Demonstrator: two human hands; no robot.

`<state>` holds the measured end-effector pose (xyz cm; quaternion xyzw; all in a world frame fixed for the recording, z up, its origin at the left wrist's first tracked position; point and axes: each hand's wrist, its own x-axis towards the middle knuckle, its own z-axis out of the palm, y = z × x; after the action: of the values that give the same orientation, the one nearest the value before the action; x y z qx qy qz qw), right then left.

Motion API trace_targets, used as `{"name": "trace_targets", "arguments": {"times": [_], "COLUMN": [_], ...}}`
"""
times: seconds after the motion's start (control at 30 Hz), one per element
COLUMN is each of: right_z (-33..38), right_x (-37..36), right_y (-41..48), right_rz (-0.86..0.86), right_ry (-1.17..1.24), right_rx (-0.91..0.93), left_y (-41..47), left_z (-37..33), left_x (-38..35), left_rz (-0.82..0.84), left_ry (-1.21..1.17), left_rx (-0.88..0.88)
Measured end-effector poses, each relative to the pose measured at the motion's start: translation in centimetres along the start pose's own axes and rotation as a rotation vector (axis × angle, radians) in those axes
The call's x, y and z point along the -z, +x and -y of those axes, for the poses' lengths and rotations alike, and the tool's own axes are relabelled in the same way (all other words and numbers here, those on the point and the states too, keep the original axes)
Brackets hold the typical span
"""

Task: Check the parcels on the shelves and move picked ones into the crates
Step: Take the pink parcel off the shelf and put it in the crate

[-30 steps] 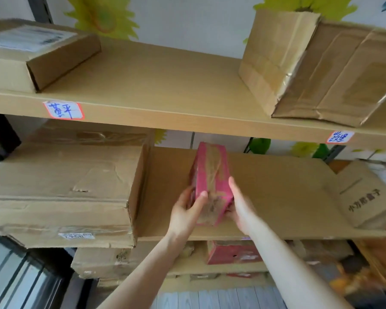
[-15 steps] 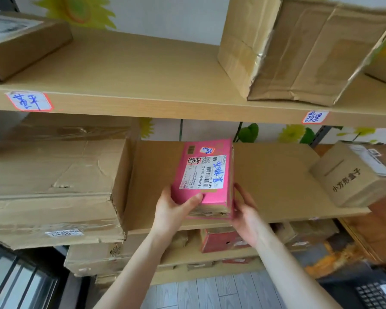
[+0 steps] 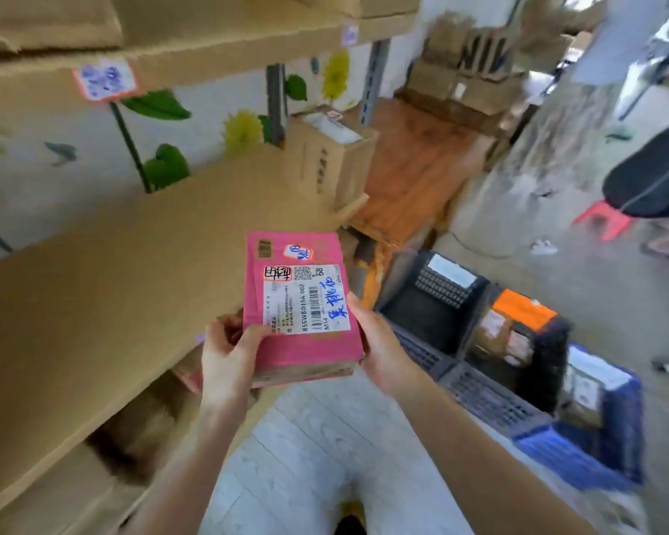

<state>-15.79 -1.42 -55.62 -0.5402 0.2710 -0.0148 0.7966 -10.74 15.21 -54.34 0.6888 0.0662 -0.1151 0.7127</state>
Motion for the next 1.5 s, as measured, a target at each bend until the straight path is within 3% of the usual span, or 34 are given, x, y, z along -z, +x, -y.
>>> {"name": "trace_targets", "arguments": {"times": [0.23, 0.37, 0.63, 0.93, 1.17, 1.4, 1.5], "right_z": [1.1, 1.7, 2.3, -0.2, -3.6, -13.6, -19.9], "right_x": [21.0, 32.7, 51.4, 67.5, 80.3, 92.1, 96.7], "right_y": [-3.8, -6.2, -10.1, -7.0, -2.4, 2.5, 5.6], "right_rz": [-0.380, -0.590, -0.791, -1.006, -1.184, -1.146, -1.092], "right_ry": [0.251, 0.248, 0.331, 0.384, 0.150, 0.150, 0.097], "right_rx": [0.017, -0.023, -0.103, -0.275, -0.421, -0.474, -0.508], "left_y": [-4.2, -7.4, -14.0, -15.2, -15.6, -15.4, -15.0], "left_z": [4.8, 8.5, 16.0, 25.1, 34.1, 48.9, 56.5], "left_x": [-20.6, -32.6, -50.6, -66.7, -78.6, -86.8, -88.9], "left_rz": [0.416, 0.527, 0.844, 1.039, 1.167, 1.211, 1.133], "left_ry": [0.189, 0.257, 0.396, 0.547, 0.755, 0.987, 1.106], "left_rx": [0.012, 0.005, 0.155, 0.342, 0.423, 0.409, 0.374]}}
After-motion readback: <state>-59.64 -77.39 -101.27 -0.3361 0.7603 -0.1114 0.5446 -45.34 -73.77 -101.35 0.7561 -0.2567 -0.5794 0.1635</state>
